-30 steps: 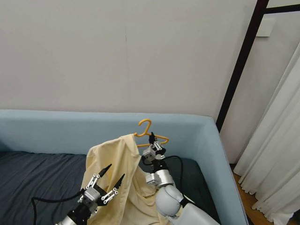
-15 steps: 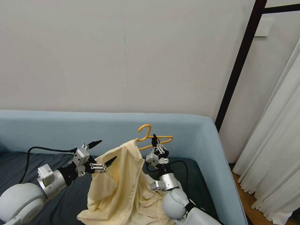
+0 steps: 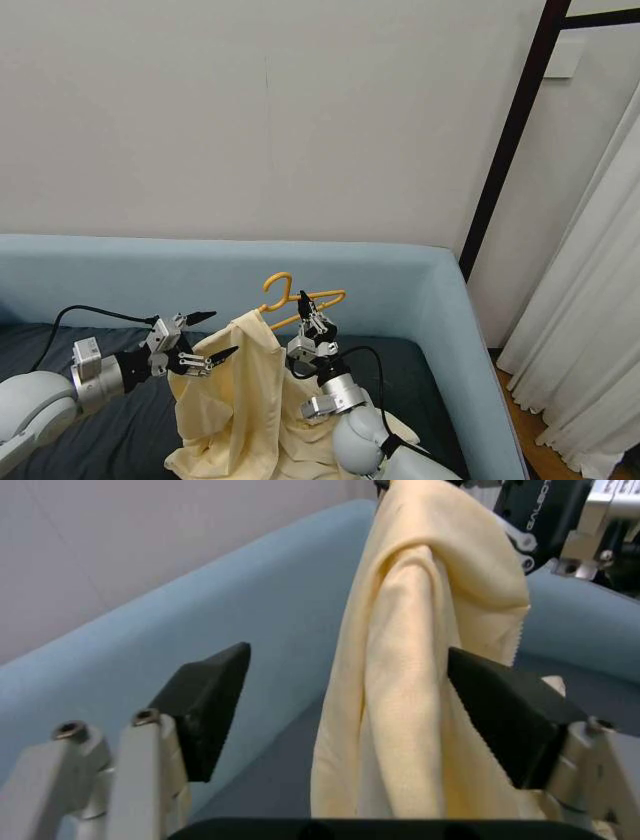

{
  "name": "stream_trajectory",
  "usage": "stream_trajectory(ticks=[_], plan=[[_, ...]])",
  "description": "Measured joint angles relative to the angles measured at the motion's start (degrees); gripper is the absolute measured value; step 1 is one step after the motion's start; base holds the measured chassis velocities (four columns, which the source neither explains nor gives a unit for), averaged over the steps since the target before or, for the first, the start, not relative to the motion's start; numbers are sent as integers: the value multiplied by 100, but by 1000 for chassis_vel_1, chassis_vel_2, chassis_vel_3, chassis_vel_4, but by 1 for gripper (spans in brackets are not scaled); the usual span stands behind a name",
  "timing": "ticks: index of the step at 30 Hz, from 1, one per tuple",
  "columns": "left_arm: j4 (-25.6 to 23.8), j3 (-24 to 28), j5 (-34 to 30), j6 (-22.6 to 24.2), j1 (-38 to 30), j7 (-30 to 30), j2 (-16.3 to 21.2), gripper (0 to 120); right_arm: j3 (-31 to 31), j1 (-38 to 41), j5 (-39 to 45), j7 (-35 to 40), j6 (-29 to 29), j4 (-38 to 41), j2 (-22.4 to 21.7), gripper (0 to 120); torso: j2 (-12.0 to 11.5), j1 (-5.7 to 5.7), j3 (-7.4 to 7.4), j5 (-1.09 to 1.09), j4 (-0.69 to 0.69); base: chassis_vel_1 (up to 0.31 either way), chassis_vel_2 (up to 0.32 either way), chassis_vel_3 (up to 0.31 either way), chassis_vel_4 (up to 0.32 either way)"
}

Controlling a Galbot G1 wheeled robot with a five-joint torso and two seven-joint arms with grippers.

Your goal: Pick up the clothes from the sofa and hang them on the clothes hanger.

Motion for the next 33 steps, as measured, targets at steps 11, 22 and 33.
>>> stream_trajectory(ticks=[11,22,33], plan=[[204,4,32,-19,9,311,-88,34,-94,51,-119,-11,-53,-25,150,4,0,0,0,1,0,0,0,0,0],[462,144,39,-28,-188,520,-266,7,-163,94,47,-33,-65,-56,133,4,0,0,0,1,0,0,0,0,0],[852,271,-45,-28,-430,622,-499,7,-120,19,1555,-499,1274,203,-18,45,0,0,0,1,0,0,0,0,0]])
